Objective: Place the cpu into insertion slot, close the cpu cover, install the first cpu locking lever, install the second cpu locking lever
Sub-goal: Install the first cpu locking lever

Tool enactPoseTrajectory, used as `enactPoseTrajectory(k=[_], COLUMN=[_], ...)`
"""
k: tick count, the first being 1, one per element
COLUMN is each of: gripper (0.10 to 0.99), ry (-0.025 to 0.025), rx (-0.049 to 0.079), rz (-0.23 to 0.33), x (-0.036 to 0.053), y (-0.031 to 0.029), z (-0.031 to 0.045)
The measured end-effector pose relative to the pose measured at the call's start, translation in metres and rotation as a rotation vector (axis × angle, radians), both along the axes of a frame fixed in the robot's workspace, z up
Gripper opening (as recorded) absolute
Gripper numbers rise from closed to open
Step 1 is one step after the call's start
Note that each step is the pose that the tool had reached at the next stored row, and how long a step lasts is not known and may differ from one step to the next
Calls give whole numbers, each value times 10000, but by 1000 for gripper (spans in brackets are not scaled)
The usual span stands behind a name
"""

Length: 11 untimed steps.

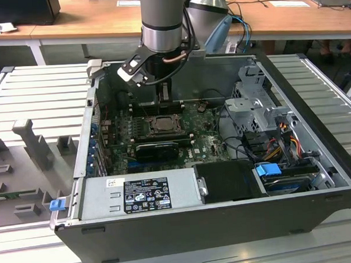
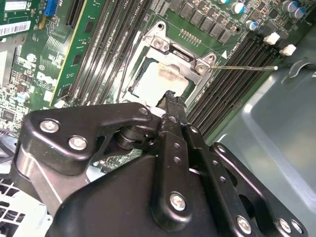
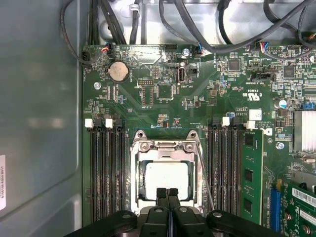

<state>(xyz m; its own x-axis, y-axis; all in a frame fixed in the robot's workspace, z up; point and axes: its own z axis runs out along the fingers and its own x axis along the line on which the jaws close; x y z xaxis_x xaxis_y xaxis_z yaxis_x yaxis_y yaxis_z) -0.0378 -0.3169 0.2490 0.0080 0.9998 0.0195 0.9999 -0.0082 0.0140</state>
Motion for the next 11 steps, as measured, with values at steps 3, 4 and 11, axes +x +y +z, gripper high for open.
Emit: enactPoseTrajectory(k=[3, 4, 11], gripper=[106, 106, 106], ry=[0, 0, 1], rx=[0, 1, 0], rz=[-1, 0, 15], x=[0, 0, 0], y=[0, 0, 0], z=[53, 79, 197])
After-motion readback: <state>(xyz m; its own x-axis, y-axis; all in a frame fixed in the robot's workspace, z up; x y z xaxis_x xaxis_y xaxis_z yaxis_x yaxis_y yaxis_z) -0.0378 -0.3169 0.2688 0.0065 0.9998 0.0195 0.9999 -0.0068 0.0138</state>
